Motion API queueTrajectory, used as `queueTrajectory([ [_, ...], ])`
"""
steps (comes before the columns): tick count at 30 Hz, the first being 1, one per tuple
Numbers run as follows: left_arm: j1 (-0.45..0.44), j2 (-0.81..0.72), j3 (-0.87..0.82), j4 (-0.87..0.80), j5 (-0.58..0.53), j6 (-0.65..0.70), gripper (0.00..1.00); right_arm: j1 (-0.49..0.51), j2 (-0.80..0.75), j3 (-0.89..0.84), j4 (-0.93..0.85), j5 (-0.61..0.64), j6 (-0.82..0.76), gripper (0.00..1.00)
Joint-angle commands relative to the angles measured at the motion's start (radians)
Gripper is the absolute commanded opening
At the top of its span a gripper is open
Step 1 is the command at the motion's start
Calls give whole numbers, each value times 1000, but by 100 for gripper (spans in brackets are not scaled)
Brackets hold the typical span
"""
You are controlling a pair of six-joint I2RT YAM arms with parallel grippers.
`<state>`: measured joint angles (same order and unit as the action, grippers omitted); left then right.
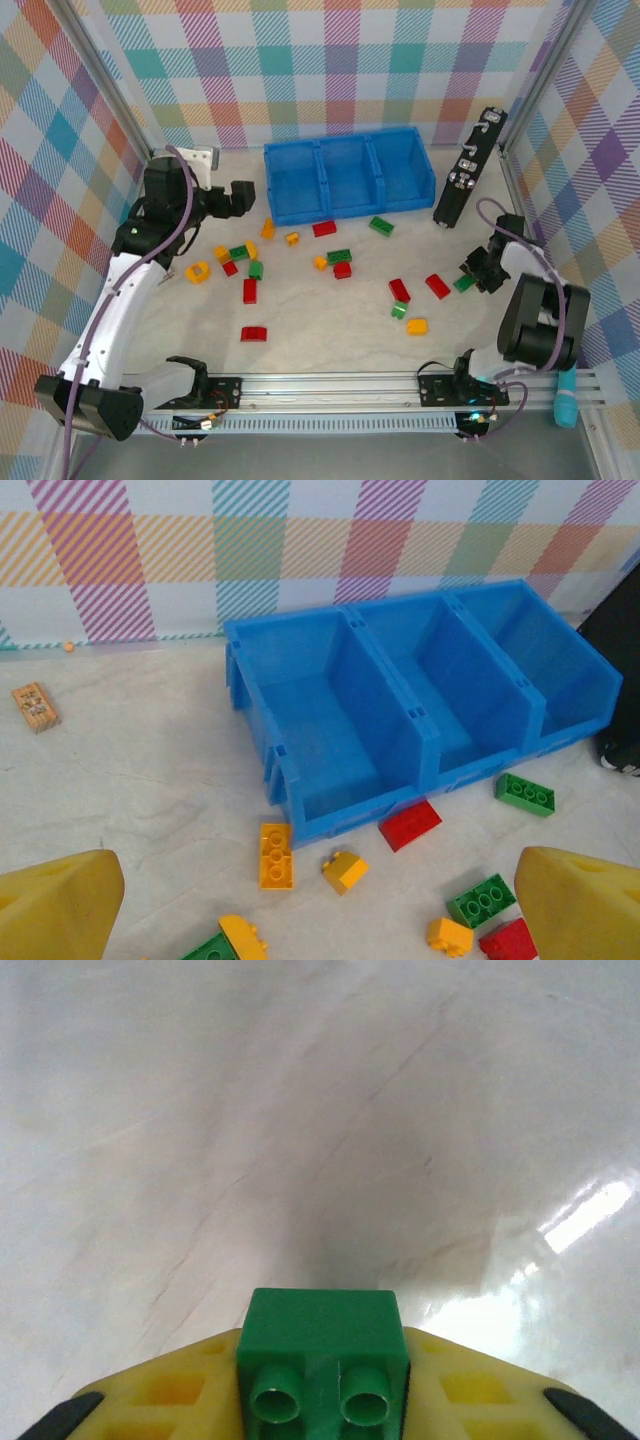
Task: Sort the legos into containers by color
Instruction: Pick up the lego from the middle-right of the table, then place the lego in the container.
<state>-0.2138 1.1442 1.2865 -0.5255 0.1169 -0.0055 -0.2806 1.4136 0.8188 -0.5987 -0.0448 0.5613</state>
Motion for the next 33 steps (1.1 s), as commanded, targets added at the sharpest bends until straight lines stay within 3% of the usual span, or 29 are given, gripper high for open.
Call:
queueTrajectory([
  [1, -1, 15, 40, -13, 31, 25, 100, 15, -171, 55, -112, -48, -48, 36],
  [7, -1, 58, 71, -18, 58, 13, 100, 47, -343, 259, -215, -62, -97, 35],
  [11, -1, 51, 66, -14, 51, -3, 100, 113, -325, 399, -181, -81, -132, 35],
  [14, -2, 25, 52, -16, 40, -17, 100, 214, -265, 500, -124, -30, -179, 35],
  [21, -2, -48, 47, -75, -5, -37, 100, 385, -23, 718, 84, 74, -352, 35],
  [27, -3, -112, 25, -115, -47, -65, 100, 438, 233, 781, 344, 122, -459, 35],
  [33, -2, -151, 36, -165, -80, -97, 100, 482, 525, 913, 413, 183, -535, 37],
])
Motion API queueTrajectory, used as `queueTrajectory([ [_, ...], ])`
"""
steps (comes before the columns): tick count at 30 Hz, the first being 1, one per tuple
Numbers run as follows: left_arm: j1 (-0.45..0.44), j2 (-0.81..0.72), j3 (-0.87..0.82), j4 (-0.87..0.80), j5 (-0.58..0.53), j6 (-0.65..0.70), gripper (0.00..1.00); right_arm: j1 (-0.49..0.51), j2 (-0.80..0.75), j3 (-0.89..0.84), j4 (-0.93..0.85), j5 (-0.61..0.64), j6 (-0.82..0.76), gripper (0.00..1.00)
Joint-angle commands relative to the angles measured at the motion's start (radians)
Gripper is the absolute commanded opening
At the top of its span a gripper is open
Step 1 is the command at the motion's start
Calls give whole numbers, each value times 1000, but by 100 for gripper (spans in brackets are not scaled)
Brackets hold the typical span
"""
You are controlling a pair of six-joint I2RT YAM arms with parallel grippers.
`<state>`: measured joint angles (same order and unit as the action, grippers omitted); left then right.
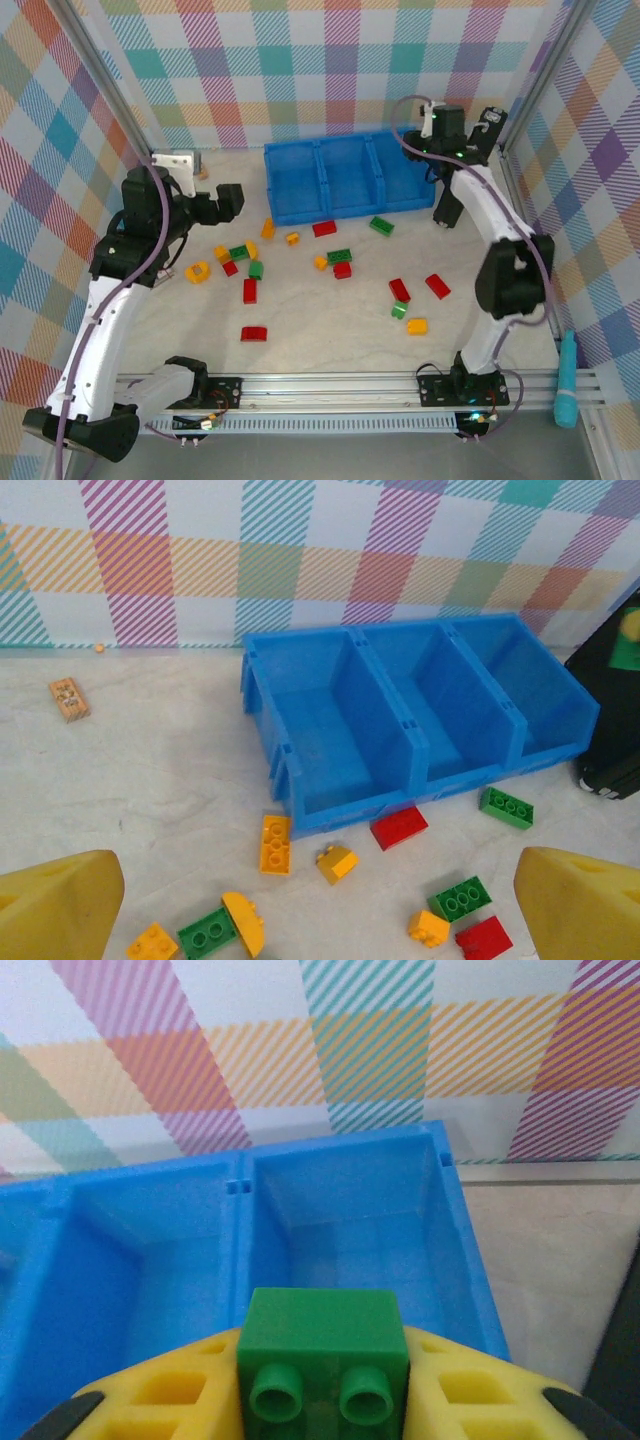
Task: Sort the legos into containers by color
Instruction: Place the lego in the container.
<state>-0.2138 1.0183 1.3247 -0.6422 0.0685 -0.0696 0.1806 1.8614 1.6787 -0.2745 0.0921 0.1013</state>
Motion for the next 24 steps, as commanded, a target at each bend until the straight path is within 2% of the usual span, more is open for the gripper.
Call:
queueTrajectory([
  [1, -2, -32, -2, -52, -37, -37, 100, 25, 111, 76, 88, 48, -77, 37],
  [8, -2, -60, -7, -49, -68, -39, 100, 68, 352, 214, 67, 94, -97, 37],
  [14, -2, -55, -13, -52, -63, -42, 100, 81, 398, 218, 90, 89, -87, 38],
  [16, -2, -56, -25, -30, -38, -41, 100, 81, 398, 219, 90, 62, -89, 42],
  [20, -2, -57, -56, 25, -20, -42, 100, 82, 379, 218, 58, 57, -87, 62],
  [24, -2, -41, -62, 35, -20, -42, 100, 82, 303, 163, 67, 64, -94, 65],
])
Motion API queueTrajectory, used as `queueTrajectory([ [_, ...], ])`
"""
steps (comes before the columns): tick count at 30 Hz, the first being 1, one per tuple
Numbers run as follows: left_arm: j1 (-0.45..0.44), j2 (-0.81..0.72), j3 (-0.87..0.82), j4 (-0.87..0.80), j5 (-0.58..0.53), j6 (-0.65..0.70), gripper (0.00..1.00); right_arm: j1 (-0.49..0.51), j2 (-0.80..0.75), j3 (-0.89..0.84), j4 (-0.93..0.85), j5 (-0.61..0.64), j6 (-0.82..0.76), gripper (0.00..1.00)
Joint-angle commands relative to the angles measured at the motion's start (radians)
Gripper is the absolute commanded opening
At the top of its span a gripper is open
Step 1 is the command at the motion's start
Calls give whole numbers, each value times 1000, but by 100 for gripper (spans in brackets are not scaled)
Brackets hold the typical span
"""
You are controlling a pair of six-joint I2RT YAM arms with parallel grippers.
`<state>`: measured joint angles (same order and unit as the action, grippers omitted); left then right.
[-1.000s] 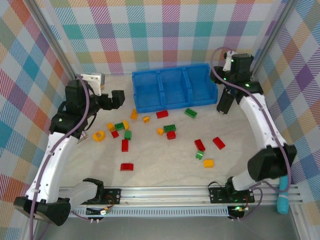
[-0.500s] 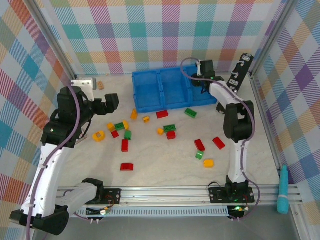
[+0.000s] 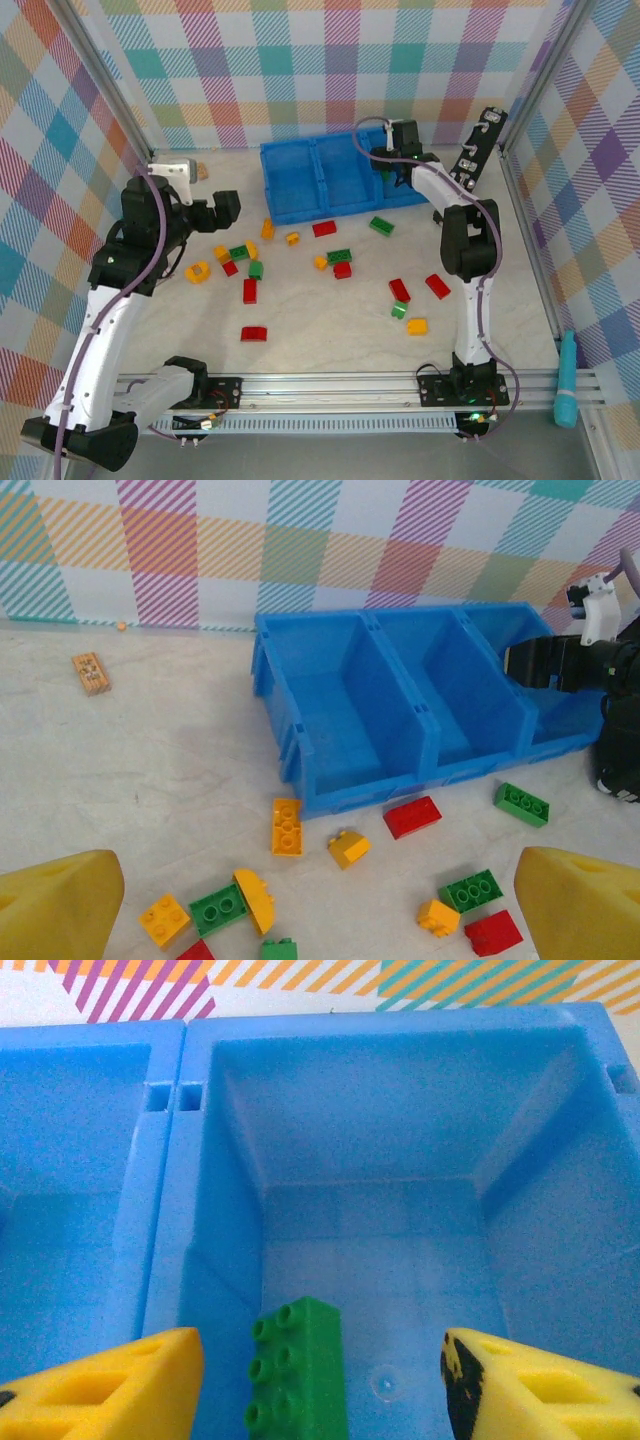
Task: Sort the legos into containers by color
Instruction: Place the lego in the container, then pick up the lego from the center of the table.
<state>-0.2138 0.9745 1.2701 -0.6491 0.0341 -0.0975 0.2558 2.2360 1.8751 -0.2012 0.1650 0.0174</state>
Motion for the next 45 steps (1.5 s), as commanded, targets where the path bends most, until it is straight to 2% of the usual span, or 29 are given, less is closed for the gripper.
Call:
queueTrajectory([
  [1, -2, 8, -7, 42, 19, -15, 100, 7, -98, -50, -7, -9, -11, 65],
  [8, -2, -4, -63, 117, 41, 13, 100, 8, -373, -312, 12, -89, 7, 65],
  [13, -2, 13, -75, 128, 46, 28, 100, 9, -500, -478, -68, -133, 104, 73],
  [17, -2, 39, -66, 143, 61, 36, 100, 22, -553, -613, -61, -158, 185, 79],
  [23, -3, 77, -65, 180, 90, 46, 100, 23, -542, -668, -108, -226, 263, 95],
  [28, -3, 89, -71, 189, 96, 55, 100, 25, -507, -682, -114, -236, 408, 96],
  [37, -2, 88, -67, 164, 91, 100, 100, 41, -372, -649, -122, -98, 595, 98],
  [45, -3, 71, -77, 138, 86, 149, 100, 55, -277, -622, -18, -138, 686, 99],
])
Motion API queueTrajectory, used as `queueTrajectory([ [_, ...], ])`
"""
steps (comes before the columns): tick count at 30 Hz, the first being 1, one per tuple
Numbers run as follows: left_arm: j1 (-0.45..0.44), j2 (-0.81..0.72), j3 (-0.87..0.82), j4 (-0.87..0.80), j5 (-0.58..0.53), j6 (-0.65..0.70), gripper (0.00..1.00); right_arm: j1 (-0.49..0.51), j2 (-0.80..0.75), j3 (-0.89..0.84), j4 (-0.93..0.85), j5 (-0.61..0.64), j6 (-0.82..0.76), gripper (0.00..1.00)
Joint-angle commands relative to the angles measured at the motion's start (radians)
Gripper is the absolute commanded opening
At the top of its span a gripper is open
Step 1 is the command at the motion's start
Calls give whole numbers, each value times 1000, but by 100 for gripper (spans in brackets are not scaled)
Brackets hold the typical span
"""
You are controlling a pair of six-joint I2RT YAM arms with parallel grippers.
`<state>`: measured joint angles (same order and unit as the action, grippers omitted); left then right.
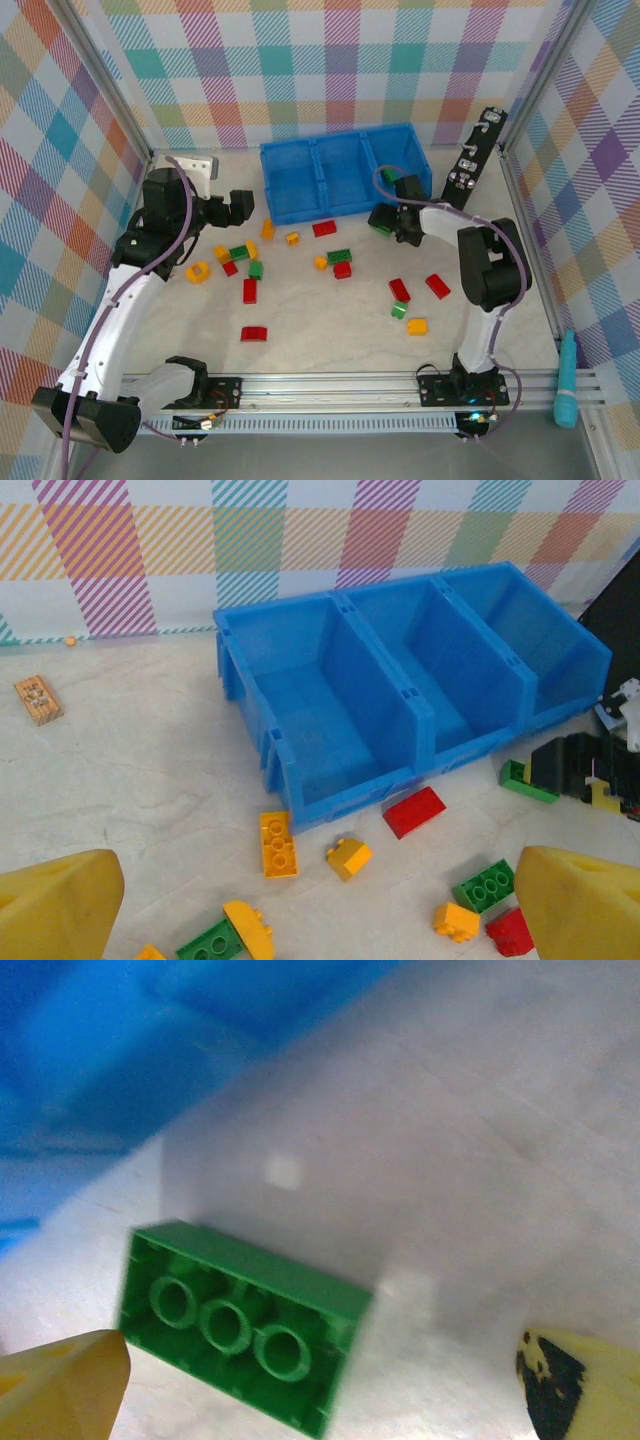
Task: Sort the legos into containers by color
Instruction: Pick up the lego from the center of the table.
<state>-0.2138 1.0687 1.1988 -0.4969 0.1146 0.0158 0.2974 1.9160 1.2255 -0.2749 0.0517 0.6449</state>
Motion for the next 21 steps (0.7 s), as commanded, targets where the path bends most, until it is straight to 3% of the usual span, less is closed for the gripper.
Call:
queueTrajectory([
  [1, -2, -24, -7, -17, 3, 39, 100, 16, 52, 35, 56, -26, 61, 99],
  [13, -1, -21, -30, -14, -3, 50, 100, 28, 178, 127, 3, -3, 53, 97],
  [21, -2, -1, -16, -11, 1, 52, 100, 69, 245, 228, -117, 114, -4, 92],
])
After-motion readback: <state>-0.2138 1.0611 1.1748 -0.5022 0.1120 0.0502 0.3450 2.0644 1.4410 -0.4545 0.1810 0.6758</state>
